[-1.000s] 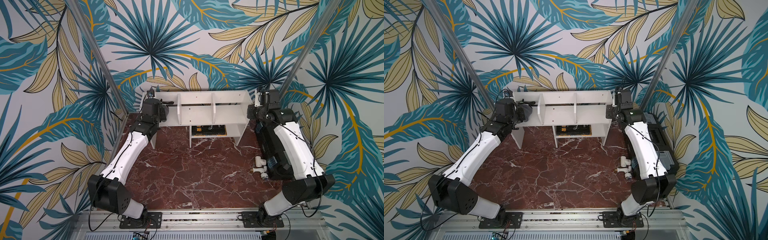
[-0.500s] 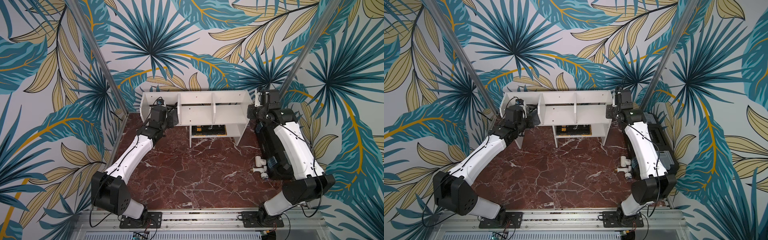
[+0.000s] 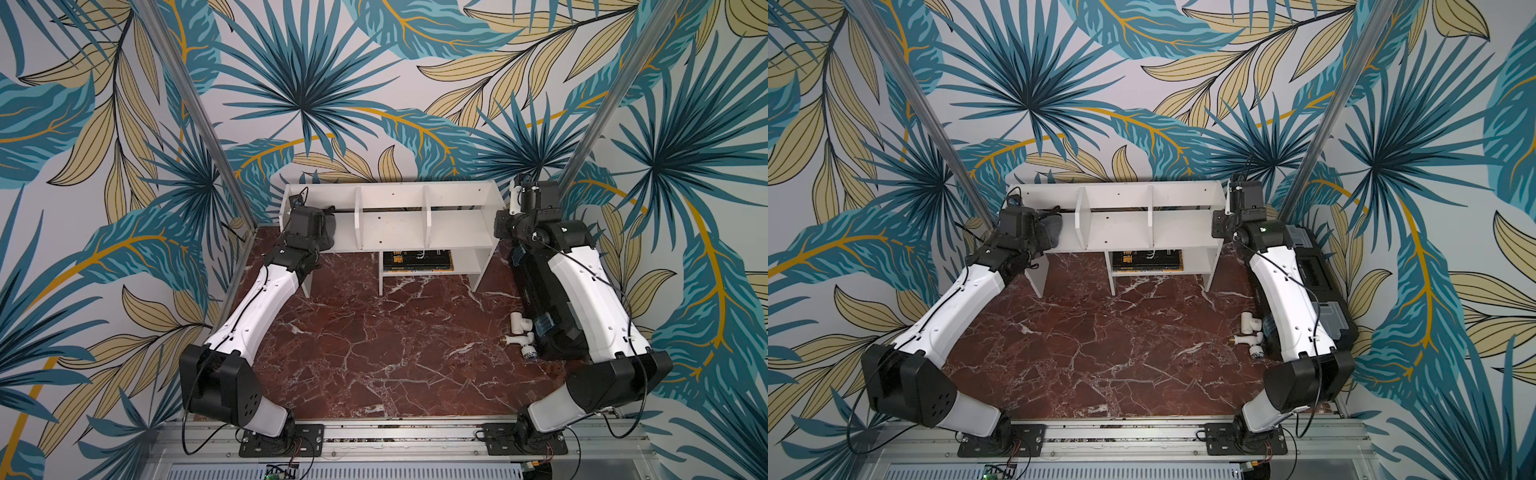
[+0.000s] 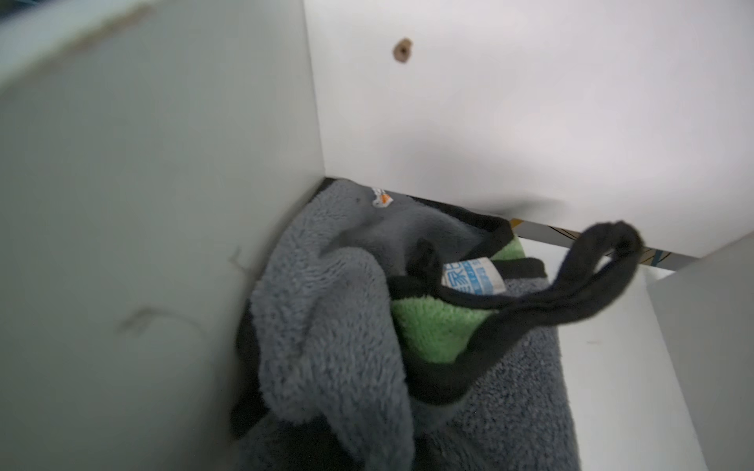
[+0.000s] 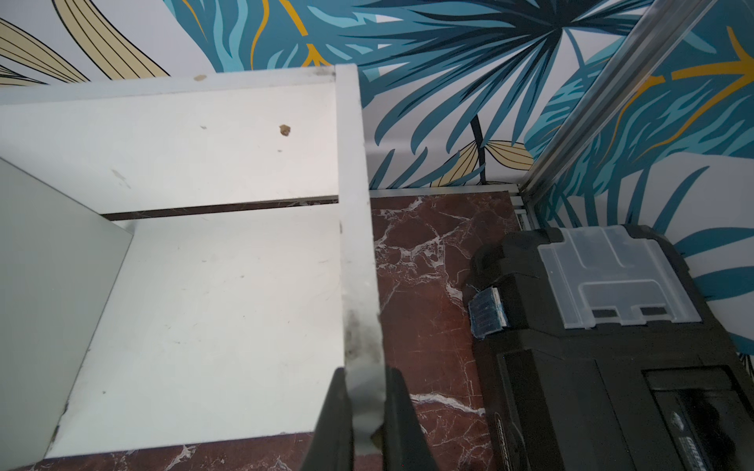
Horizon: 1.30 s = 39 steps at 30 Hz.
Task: Wipe the bookshelf clean with a cloth
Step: Wipe the dust from the shelf.
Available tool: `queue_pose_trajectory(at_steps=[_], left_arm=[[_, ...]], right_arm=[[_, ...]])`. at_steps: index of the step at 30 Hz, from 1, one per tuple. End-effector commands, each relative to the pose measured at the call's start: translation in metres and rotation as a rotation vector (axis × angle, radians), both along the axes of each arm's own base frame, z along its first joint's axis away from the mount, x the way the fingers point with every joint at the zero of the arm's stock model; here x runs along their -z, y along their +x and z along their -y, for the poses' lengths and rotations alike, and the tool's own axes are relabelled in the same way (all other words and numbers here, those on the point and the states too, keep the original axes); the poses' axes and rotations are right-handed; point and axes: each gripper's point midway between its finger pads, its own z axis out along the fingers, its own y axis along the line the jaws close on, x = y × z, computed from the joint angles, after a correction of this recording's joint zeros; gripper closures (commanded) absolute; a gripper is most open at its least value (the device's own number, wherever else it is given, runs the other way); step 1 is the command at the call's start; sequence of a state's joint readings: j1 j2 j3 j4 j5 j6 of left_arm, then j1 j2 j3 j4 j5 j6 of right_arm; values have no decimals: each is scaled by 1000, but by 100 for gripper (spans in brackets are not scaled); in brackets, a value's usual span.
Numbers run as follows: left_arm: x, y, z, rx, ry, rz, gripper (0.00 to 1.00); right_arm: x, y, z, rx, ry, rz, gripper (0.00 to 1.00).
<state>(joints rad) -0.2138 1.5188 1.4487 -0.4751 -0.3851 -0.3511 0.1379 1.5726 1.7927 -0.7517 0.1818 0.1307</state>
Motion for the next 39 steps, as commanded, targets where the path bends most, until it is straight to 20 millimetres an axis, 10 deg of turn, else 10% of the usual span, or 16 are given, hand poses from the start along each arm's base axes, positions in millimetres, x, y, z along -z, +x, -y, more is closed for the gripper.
queue_pose_trajectory(at_steps=[1, 10, 14, 22, 30, 39], left_arm=[[-31, 14, -6, -30, 7, 45, 100], [-91, 44, 83, 366, -224, 276, 100], [-57, 29, 105, 429, -182, 160, 100], [5, -27, 37, 155, 0, -6, 100], [-54, -2, -4, 17, 75, 104, 100], [-107, 53, 34, 133, -57, 263, 100]], right_arm=[[31, 1, -32, -71, 151, -78, 100], [30, 0, -28, -59, 141, -83, 100], [31, 0, -28, -57, 145, -80, 100], [39, 4, -32, -63, 169, -82, 100], [41, 6, -35, -75, 185, -85, 100], [34, -1, -37, -92, 185, -77, 100]])
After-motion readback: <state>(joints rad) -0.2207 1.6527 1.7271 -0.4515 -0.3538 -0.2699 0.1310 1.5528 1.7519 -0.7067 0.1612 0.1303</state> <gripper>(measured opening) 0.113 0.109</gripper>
